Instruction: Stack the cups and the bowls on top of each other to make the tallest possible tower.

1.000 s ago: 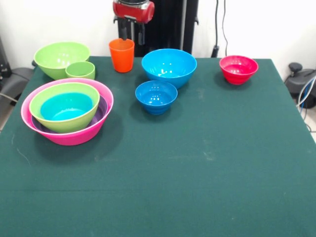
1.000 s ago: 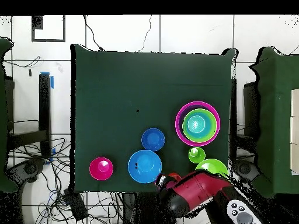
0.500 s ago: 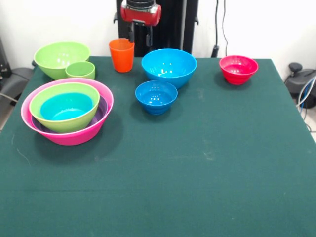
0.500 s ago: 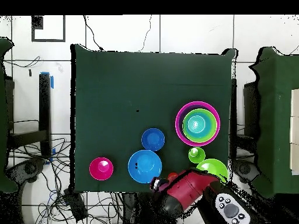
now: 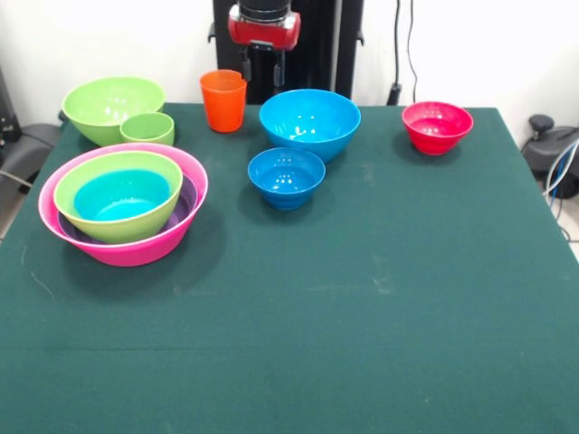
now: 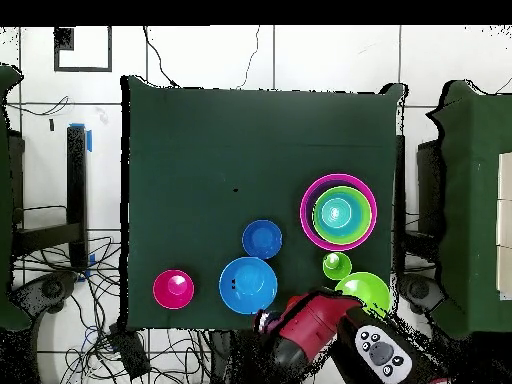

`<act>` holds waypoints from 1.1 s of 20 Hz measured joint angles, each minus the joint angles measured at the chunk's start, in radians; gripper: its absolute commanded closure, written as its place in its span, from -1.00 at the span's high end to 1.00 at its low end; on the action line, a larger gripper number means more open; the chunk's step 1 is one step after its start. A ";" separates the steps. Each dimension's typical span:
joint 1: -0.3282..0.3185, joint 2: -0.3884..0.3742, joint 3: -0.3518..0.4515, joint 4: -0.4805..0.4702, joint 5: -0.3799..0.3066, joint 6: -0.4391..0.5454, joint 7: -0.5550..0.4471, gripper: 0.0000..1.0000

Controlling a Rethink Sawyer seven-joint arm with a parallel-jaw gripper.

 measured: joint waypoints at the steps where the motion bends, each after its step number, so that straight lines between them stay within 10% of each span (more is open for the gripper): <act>1: 0.000 -0.001 0.000 0.000 0.000 0.000 0.000 1.00; 22: -0.061 -0.005 0.011 0.001 0.002 0.000 0.000 1.00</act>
